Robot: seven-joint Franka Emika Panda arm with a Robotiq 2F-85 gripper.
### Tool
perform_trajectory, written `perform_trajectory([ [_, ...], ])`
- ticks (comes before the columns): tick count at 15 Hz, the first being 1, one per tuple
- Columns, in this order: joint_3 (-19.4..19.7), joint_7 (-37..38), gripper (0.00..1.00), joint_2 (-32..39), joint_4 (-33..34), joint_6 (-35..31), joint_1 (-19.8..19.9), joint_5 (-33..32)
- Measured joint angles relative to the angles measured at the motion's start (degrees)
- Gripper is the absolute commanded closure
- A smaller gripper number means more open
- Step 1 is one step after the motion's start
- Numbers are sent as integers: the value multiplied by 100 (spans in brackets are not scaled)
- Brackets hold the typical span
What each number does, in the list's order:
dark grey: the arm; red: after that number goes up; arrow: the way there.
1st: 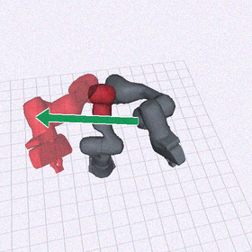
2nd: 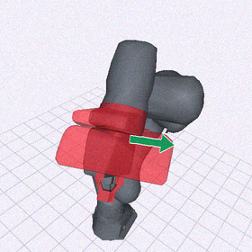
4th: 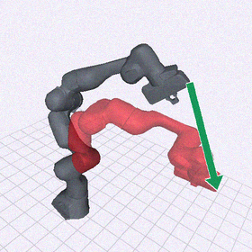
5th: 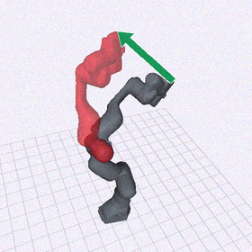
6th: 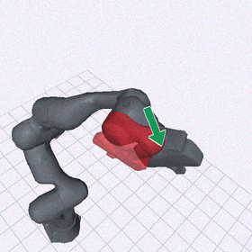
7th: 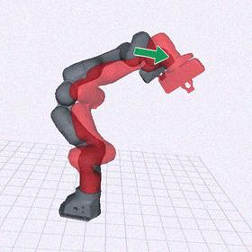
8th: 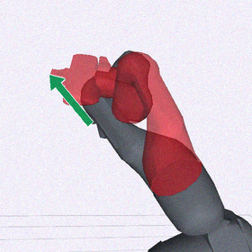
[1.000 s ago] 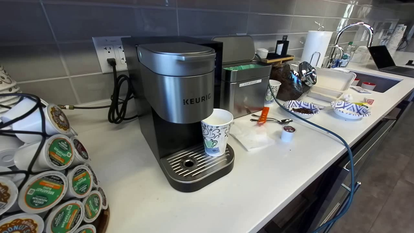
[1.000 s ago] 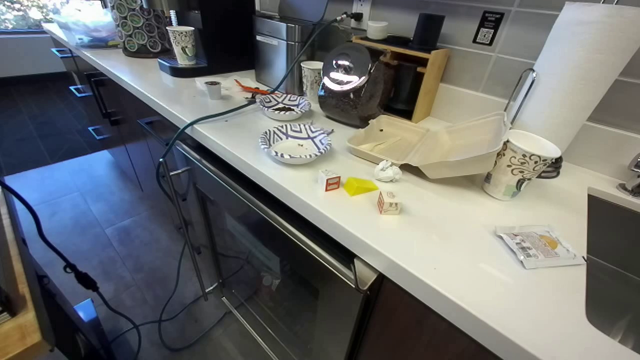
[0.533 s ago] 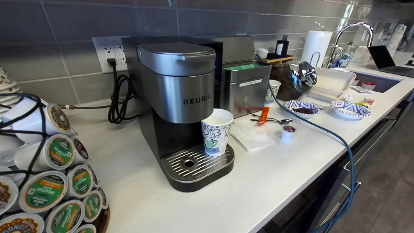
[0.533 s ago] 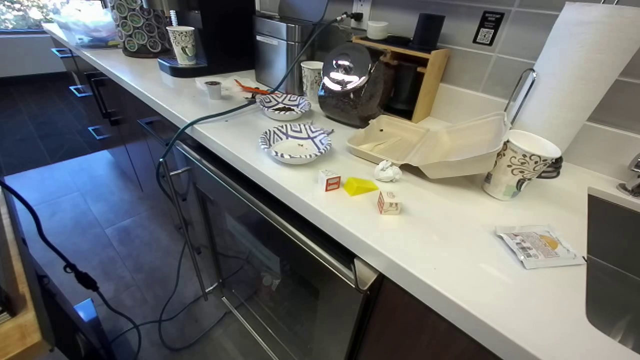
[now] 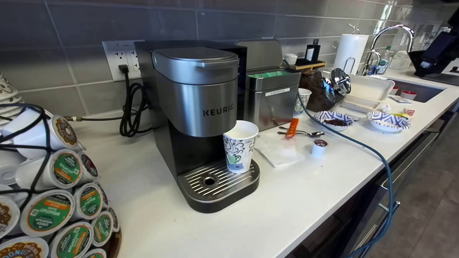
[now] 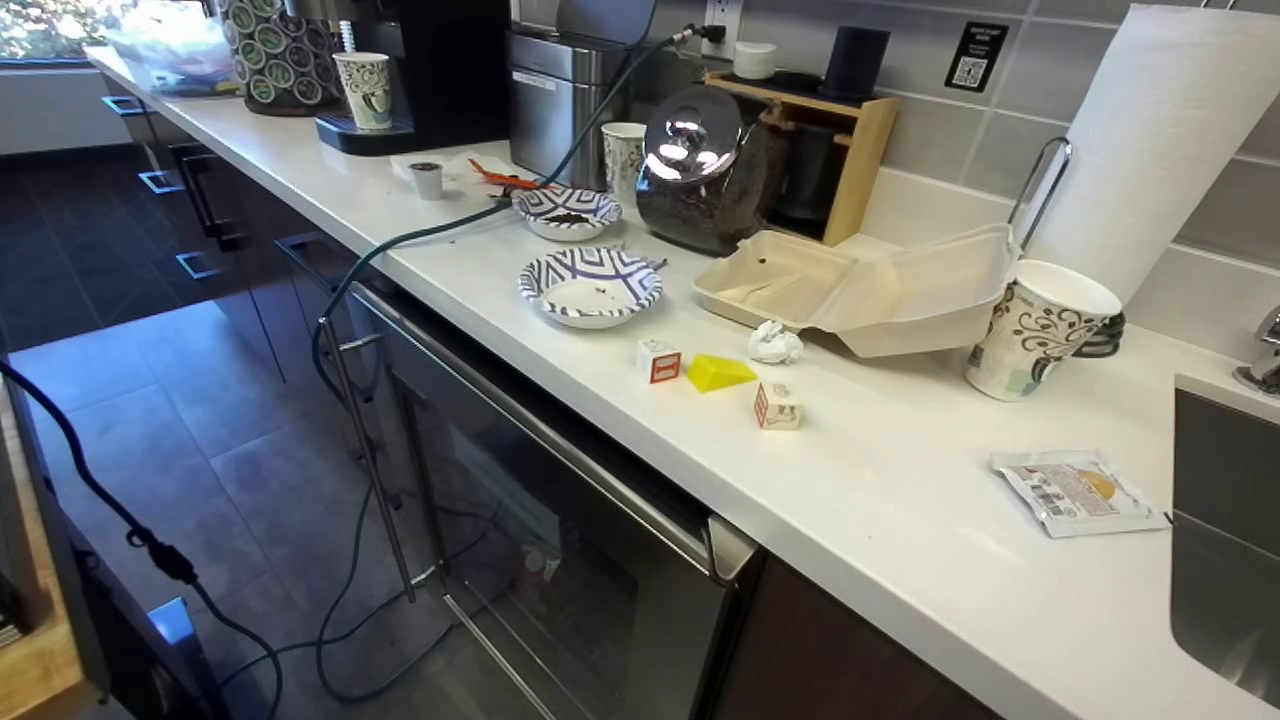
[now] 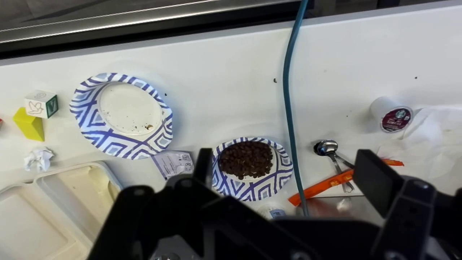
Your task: Put the purple packet in the pack, and then pour the bowl's contents into the empty one
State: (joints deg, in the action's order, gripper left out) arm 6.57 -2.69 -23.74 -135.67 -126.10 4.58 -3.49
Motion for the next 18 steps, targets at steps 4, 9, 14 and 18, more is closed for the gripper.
perform_trajectory([
  [4,120,45,0,113,82,34,5,587],
  [9,795,-415,0,1080,507,-75,9,2213],
  [14,1017,-1013,0,2414,1342,96,101,4373],
  [18,951,-1022,0,3040,1861,406,283,4885],
])
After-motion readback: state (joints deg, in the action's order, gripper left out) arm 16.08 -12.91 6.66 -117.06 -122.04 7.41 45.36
